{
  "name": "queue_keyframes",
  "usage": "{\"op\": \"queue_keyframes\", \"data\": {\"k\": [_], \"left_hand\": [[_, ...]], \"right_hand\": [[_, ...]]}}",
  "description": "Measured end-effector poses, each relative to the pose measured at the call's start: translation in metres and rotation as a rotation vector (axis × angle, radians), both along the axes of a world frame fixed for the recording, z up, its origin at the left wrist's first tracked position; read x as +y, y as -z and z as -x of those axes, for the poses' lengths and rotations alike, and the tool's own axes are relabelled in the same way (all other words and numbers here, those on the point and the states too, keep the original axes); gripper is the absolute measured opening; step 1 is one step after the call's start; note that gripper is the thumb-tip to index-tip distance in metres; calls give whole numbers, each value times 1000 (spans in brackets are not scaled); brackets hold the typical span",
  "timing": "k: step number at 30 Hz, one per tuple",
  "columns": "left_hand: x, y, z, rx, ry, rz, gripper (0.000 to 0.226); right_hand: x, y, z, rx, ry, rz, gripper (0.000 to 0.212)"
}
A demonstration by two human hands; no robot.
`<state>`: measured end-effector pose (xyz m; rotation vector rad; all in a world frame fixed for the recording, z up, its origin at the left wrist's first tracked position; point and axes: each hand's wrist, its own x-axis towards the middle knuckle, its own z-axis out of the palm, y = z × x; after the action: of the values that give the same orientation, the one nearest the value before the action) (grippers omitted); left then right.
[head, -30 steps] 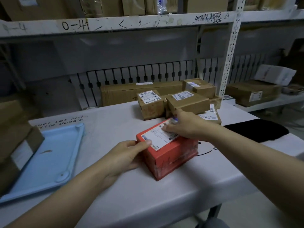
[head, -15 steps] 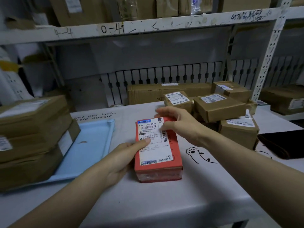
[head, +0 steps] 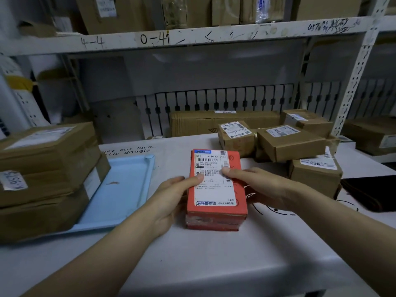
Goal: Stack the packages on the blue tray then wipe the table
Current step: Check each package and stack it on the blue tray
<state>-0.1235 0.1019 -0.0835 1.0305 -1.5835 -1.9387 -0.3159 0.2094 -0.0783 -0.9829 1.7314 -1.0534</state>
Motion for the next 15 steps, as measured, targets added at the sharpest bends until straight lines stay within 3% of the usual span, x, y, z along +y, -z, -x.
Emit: {"op": "queue_keyframes", "data": {"k": [2,3,8,12,15], "left_hand": [[-6,-3,-4,44,-10,-1,90],[-8,-5,-6,65,-17,11,91],[-18,-16,-18,113,-1,166,81],[-18,-20,-24,50,34,337,65],[-17,-21,-25,27,54,410,71]], "right_hand": [[-2,-5,-1,-49,-4,95,52],[-3,-7,-1,-62,-4,143,52],[-10,-12,-5,32,-18,277,84],[-9,-14,-11,46,-13,373,99],[-8,-15,-14,103,-44,440,103]]}}
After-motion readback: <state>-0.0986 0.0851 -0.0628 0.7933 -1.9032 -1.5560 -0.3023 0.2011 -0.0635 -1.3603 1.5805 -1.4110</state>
